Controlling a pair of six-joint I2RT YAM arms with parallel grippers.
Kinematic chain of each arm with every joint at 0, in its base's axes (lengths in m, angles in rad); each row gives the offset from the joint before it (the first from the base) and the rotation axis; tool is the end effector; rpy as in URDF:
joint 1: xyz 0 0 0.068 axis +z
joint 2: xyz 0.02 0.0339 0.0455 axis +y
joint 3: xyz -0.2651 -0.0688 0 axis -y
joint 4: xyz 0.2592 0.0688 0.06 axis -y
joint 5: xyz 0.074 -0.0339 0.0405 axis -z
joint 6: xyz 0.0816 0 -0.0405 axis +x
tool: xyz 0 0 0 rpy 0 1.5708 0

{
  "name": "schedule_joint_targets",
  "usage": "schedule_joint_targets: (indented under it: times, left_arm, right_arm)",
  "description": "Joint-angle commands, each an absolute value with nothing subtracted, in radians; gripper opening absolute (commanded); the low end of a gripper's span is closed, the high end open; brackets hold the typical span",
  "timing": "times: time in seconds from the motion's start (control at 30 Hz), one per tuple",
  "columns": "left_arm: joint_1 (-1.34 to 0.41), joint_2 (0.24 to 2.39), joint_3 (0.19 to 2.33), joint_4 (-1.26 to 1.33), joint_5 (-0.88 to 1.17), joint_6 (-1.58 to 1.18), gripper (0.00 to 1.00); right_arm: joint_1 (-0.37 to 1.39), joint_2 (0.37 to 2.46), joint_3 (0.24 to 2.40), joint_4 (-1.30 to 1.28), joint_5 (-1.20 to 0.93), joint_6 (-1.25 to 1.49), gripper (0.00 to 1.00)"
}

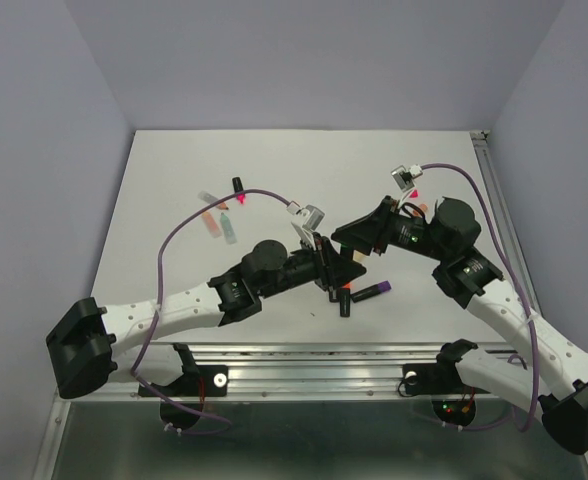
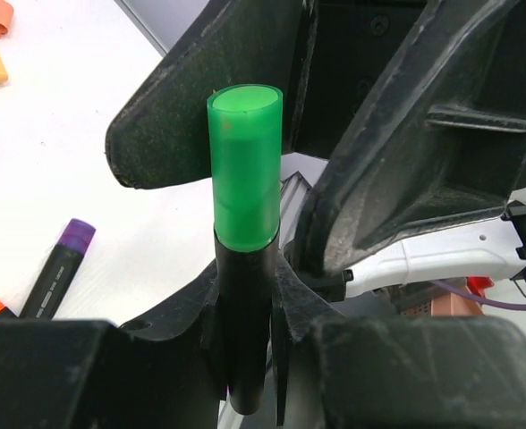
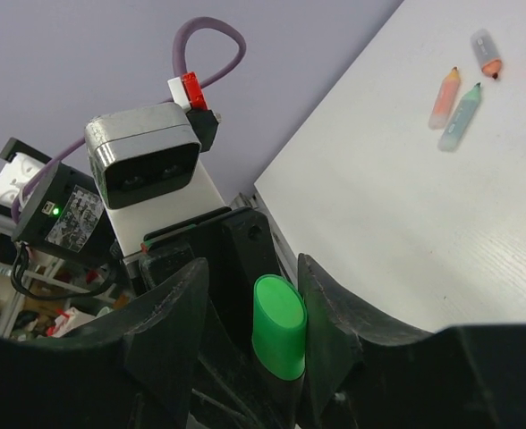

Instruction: Open the pen caps

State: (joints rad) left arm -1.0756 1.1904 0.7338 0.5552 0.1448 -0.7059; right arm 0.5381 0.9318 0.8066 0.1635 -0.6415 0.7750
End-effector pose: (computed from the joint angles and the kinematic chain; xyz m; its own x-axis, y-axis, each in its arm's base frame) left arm 0.1487 -0.3001 0.3145 -0.5735 -0.2890 -0.7665 0.7449 0.2055 -0.6348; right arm 0.2032 0.1782 0.3588 -0.6231 0.2810 -0.7299 -0.6832 0.2588 0.6828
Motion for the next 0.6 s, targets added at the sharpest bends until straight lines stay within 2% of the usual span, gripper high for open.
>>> schedule_joint_targets:
  times: [0.0, 0.2, 0.3, 0.37, 0.57]
  left_arm:
    - [-1.071, 1.186, 0.767, 0.63, 0.123, -0.721, 0.0]
    - [-1.06, 1.181, 0.756, 0.638, 0.127, -0.739, 0.0]
    - [-1.048, 1.175, 0.746, 0.643, 0.132, -0.745, 0.0]
    - [-1.026, 1.163, 0.723, 0.664, 0.164, -0.756, 0.0]
    - [-1.028, 1.091, 0.622, 0.664, 0.232, -0.758, 0.0]
  right_arm:
    - [0.546, 0.91, 0.833, 0.196, -0.64, 0.769, 0.49]
    - [0.545, 0.91, 0.821, 0.212, -0.65, 0.772, 0.33]
    - [0.546, 0.913, 0.818, 0.23, -0.667, 0.761, 0.11]
    - [0.546, 0.914, 0.804, 0.288, -0.666, 0.75, 0.01]
    - [0.537, 1.018, 0.902, 0.239, -0.416, 0.657, 0.01]
